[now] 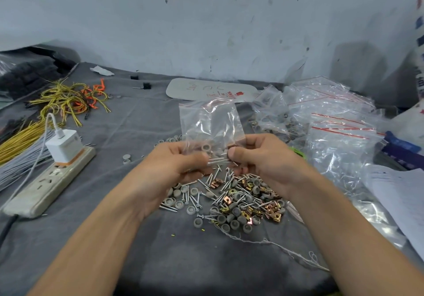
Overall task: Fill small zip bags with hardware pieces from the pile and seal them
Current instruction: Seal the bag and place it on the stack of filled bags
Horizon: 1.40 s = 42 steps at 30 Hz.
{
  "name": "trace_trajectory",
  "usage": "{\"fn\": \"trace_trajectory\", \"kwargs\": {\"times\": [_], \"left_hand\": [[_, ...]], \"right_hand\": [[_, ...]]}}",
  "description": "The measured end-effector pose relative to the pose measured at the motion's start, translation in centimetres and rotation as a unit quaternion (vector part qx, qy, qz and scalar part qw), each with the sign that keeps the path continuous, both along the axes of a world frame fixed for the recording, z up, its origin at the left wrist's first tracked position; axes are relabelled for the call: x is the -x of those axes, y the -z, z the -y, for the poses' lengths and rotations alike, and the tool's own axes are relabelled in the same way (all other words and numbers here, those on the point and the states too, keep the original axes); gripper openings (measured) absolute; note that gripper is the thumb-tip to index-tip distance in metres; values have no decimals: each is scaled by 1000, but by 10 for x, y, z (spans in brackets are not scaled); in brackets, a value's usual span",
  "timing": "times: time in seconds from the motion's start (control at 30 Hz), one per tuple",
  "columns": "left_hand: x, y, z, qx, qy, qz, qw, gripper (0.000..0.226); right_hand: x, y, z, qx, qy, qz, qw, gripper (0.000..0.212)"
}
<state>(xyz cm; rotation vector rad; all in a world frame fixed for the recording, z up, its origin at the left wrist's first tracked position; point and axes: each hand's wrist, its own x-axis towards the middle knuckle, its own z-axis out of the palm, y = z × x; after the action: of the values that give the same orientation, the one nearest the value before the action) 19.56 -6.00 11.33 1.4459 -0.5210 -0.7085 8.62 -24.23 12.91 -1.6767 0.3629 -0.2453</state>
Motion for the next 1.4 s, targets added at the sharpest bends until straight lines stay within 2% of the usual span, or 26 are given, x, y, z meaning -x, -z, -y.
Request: {"fn": "trace_trajectory", "kwargs": {"times": [0.13, 0.27, 0.33, 0.4, 0.5, 0.7, 0.9, 1.17, 1.3, 1.4], "left_hand": [[5, 5, 3, -66, -8, 112, 991, 35], [11, 12, 9, -134, 13, 147, 980, 35], [11, 13, 13, -108, -13, 144, 984, 24], [9, 12, 16, -41, -68, 116, 990, 14], [5, 11, 17, 31, -138, 90, 986, 11], [19, 4, 26, 80, -125, 89, 985, 24], [28, 2, 32, 101, -140, 77, 982, 25], [29, 3, 37, 120, -146, 26, 982, 27], [30, 6, 38, 141, -168, 6, 976, 5], [32, 7, 39, 133, -171, 23, 976, 9]], "right_hand": [[4, -3, -1, 5, -26, -20, 999, 7], [3, 0, 0, -102, 89, 37, 990, 11], [3, 5, 0, -61, 115, 32, 991, 14], [6, 9, -3, 19, 114, 24, 993, 16], [12, 10, -6, 80, 107, 35, 990, 20], [26, 5, 4, 25, 150, 122, 981, 21], [34, 4, 1, 3, 150, 119, 981, 15], [33, 1, -5, -63, 145, 117, 981, 22], [29, 4, -8, -71, 146, 104, 981, 26], [26, 5, -8, -68, 146, 112, 981, 30]]}}
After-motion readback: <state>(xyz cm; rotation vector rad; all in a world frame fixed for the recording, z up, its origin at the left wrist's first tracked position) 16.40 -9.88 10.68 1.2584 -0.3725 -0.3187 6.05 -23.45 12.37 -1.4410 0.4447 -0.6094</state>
